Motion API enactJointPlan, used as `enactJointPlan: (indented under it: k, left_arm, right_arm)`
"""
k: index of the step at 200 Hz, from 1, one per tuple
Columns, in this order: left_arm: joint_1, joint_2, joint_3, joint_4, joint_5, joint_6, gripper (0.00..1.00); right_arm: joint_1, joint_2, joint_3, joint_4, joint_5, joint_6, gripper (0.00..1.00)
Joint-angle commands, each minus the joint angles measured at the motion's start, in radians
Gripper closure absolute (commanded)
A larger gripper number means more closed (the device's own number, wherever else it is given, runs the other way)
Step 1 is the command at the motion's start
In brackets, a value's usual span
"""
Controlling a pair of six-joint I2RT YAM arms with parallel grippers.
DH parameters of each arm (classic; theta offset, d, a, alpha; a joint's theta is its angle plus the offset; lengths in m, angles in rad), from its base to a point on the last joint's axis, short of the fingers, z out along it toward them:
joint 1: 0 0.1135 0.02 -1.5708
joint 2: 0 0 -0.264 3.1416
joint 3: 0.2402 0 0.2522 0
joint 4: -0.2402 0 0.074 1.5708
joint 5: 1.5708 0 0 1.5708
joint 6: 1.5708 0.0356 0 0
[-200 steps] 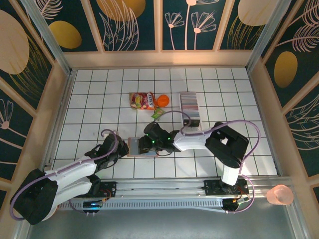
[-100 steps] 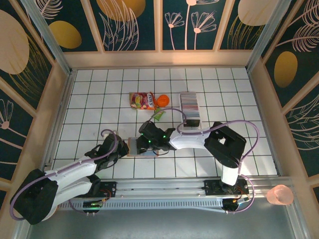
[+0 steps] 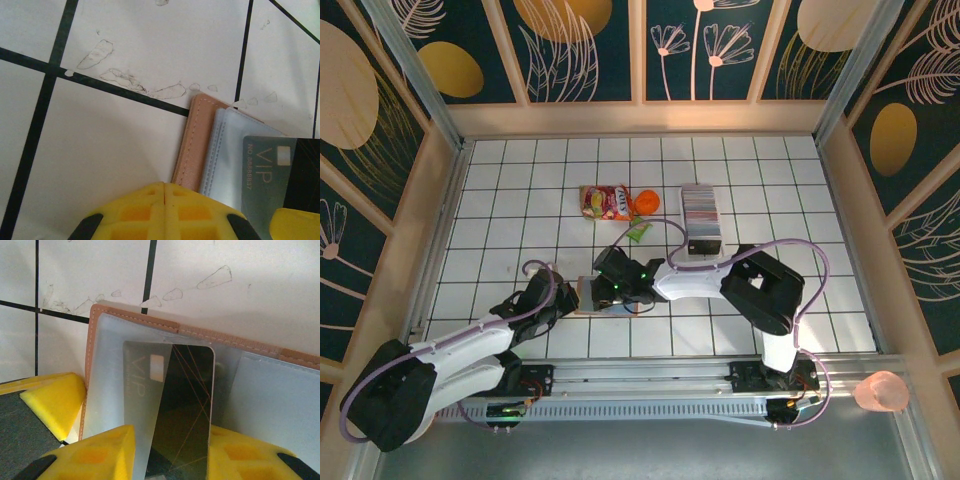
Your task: Put the credit cards into the card holder
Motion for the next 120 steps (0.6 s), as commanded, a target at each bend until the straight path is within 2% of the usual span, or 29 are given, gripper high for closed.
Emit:
enactJointPlan:
  k: [1, 41, 78, 120]
  left_arm:
    - [-0.004, -0.001, -0.029, -0.016, 0.035, -0.009, 1.00]
    - [-0.004, -0.004, -0.030, -0.016, 0.035, -0.013, 1.00]
    - [-0.004, -0.006, -0.034, -0.015, 0.035, -0.010, 1.00]
    - [-0.004, -0.002, -0.035, -0.010, 0.037, -0.012, 1.00]
  right_arm:
    - [0.008, -0.054, -0.030, -0.053, 0.071, 0.017, 0.62]
    - [0.010, -0.040, -0.018, -0.080, 0.064, 0.009, 0.60]
    - [0.015, -0.033, -0.002, -0.100, 0.063, -0.004, 0.44]
    - [0.021, -0.033, 0.011, -0.139, 0.084, -0.012, 0.45]
